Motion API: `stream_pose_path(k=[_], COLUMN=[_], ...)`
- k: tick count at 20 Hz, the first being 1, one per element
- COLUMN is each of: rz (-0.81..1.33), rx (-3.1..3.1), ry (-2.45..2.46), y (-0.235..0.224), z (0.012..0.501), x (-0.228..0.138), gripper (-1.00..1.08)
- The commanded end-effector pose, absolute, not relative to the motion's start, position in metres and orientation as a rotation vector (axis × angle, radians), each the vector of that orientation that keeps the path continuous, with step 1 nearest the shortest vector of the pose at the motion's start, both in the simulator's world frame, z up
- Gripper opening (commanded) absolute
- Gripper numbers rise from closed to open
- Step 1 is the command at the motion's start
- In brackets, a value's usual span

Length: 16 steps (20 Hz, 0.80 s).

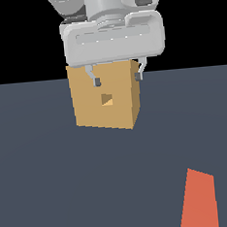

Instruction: Insert the peg into the horizontal hole in a box.

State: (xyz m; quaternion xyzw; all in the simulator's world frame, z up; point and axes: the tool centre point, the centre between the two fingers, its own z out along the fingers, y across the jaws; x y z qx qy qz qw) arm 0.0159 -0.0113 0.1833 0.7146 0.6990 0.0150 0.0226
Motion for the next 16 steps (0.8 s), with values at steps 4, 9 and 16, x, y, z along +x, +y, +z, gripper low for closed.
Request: stream_pose_path(k=[4, 9, 16], rz=[0.046, 0.042, 0.03], rx=[2.221, 2.272, 2.416], ry=[2.157, 2.108, 1.956], y=[-0.015, -0.035, -0.097], z=[0.182, 0.173, 0.146], x=[0.017, 0.025, 0.041], gripper=[1.0, 1.0, 1.0])
